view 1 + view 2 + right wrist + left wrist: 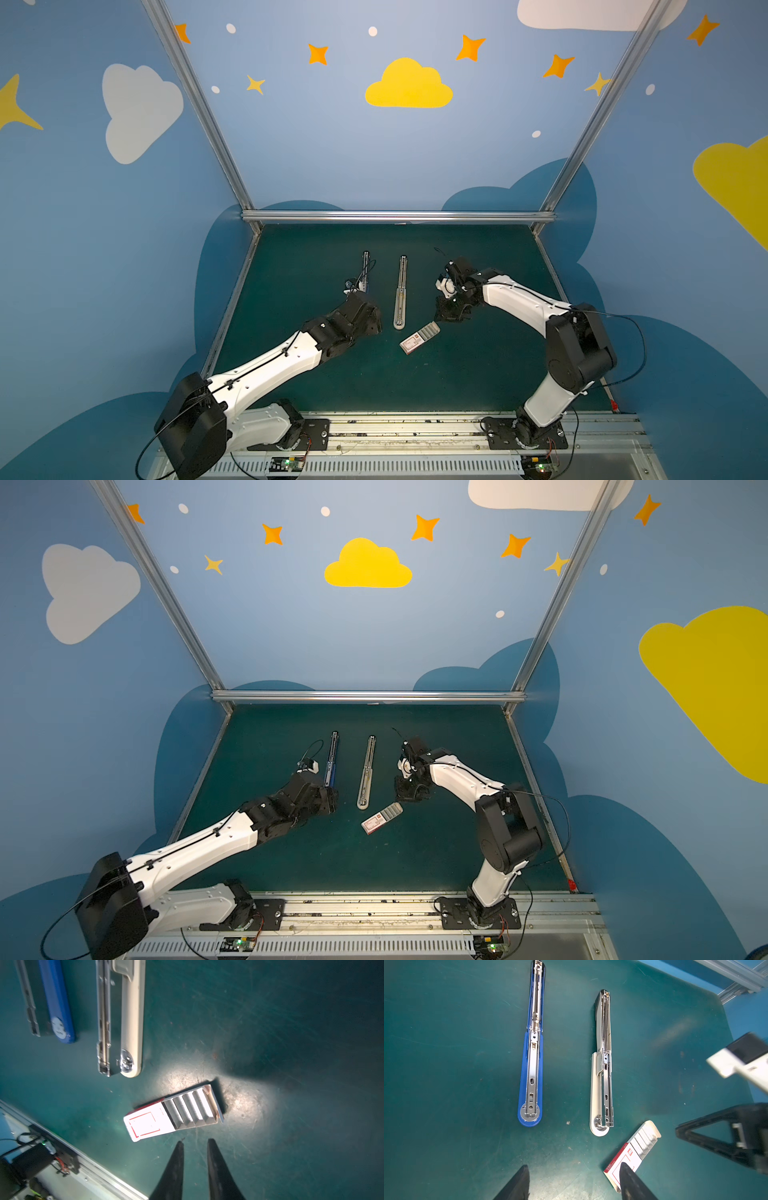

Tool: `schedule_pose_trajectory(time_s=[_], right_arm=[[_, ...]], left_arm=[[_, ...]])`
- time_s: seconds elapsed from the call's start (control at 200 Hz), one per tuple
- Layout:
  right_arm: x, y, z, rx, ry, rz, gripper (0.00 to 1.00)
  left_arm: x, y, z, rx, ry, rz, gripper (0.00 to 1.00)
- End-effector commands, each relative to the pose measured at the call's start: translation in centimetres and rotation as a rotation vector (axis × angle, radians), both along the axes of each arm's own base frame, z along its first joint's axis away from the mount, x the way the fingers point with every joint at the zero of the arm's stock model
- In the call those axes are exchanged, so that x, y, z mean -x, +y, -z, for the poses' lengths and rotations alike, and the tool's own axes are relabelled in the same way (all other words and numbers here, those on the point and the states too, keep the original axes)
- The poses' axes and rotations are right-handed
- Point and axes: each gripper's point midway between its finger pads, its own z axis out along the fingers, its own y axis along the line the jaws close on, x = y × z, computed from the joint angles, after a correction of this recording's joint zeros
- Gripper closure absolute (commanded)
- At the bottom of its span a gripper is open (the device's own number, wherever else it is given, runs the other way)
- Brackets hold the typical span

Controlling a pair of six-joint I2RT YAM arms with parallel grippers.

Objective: Load the staples into the stapler

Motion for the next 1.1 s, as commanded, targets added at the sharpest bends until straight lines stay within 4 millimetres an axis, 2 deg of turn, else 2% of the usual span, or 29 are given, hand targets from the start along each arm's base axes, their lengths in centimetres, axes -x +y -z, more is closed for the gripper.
schedule_pose_trajectory(time_s=[0.0,0.135,0.325,0.491,1.096], right_arm=[[0.4,0.3,1.0,0.025,0.018,-0.024,0.84],[0.5,0.6,2.0,0.039,0.035,-0.034,0.85],[0.0,-0.1,3.3,0.101,0.031,-0.024,0.74],[-0.1,-0.2,3.9,0.126,0.034,-0.033,0.81],[-0.3,0.5,5.2,0.216,0.02,-0.083,0.85]], left_arm=[[-0.3,-0.4,-0.3,0.044,0.005,-0.01,0.32],[-0.6,-1.1,0.0,0.07,0.031,-0.012,0.32],[-0.1,-1.1,0.8,0.068,0.064,-0.009,0.32],[-0.1,-1.1,1.0,0.078,0.063,-0.014,0.32],[0.1,-1.2,2.0,0.067,0.088,-0.006,0.32]])
